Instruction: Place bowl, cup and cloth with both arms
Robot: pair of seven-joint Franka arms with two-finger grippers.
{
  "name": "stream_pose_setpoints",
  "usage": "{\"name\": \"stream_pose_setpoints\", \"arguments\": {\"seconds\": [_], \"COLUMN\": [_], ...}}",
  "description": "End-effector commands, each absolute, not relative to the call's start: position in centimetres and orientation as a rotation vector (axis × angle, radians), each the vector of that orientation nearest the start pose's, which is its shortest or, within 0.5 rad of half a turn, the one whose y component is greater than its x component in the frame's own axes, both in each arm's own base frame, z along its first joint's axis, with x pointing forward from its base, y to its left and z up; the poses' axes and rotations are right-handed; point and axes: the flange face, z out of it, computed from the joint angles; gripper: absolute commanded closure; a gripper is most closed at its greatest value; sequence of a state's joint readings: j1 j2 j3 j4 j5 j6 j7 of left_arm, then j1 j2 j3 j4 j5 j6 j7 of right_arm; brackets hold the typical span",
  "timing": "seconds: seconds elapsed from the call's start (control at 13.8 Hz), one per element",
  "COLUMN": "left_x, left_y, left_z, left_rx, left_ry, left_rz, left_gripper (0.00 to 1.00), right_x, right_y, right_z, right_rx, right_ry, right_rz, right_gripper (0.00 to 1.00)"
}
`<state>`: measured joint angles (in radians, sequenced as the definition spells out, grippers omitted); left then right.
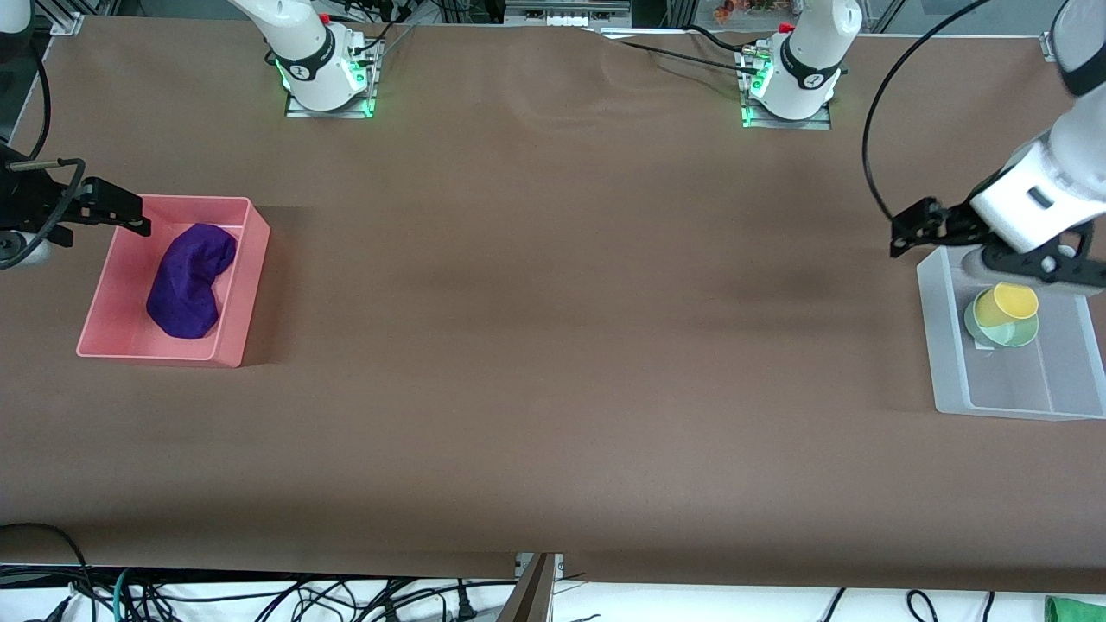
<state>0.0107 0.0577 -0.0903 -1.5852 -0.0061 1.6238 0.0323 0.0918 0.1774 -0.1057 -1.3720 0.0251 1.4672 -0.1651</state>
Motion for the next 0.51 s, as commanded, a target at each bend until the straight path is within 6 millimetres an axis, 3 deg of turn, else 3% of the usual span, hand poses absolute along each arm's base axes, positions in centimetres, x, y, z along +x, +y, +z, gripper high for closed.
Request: {"name": "stream_pose_setpoints", "arguments": {"seconds": [0.0,0.14,0.43], "left_x": [52.79,51.84,51.90], "left_y": [-4.71,-4.41,-4.10], "left_z": [57.91,57.45,57.67], "left_rx": [-3.158,-3.157,-3.157], "left_ry": [0.111,0.099,0.095], "left_rz": [-0.020,-0.069,-0.076], "left_gripper": [0.00,0.00,0.00], "right_x": [59.61,59.61,59.61], "right_y": [0.17,0.17,0.09], "right_z": [61.08,61.08,61.08], "right_rx": [-3.133,-3.133,-3.133], "right_ry": [-0.229,-0.229,-0.226], "right_rz": [0.134,0.134,0.134], "right_gripper": [0.00,0.00,0.00]}}
